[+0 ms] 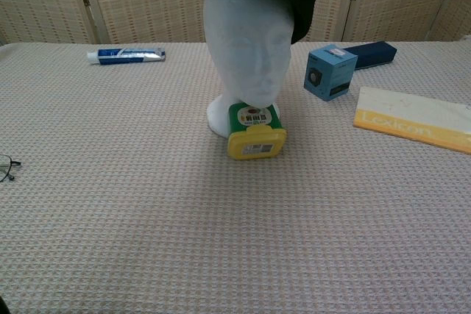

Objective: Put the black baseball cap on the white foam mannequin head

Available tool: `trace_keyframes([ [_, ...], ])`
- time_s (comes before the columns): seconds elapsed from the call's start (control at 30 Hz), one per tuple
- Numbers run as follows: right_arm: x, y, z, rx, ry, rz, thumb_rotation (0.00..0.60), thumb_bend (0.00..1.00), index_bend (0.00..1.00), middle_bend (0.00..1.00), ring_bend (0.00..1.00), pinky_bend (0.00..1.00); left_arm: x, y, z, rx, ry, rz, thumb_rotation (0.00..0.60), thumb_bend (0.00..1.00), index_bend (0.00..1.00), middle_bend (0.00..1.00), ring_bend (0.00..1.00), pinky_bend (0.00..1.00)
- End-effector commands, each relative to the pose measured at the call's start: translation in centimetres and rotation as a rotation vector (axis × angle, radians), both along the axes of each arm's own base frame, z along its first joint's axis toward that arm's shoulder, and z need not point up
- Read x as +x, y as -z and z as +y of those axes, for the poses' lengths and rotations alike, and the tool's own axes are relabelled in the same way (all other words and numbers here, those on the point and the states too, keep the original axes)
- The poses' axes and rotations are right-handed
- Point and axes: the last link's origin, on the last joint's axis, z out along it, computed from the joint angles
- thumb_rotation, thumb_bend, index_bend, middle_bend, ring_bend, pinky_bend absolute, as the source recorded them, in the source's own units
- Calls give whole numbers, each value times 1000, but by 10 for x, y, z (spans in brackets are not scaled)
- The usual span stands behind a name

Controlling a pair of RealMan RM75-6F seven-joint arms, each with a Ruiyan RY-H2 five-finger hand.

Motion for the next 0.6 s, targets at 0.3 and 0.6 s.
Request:
trace_keyframes([
  [0.3, 1, 0, 2, 0, -7, -2, 600, 287, 0, 0, 0, 0, -11, 15, -10, -50, -27, 7, 600, 470, 601, 764, 573, 752],
  [0.6, 1, 0, 3, -4, -8, 1, 600, 289, 0, 0, 0, 0, -23, 24, -3, -100, -78, -9, 600, 469, 571, 757, 571, 759],
])
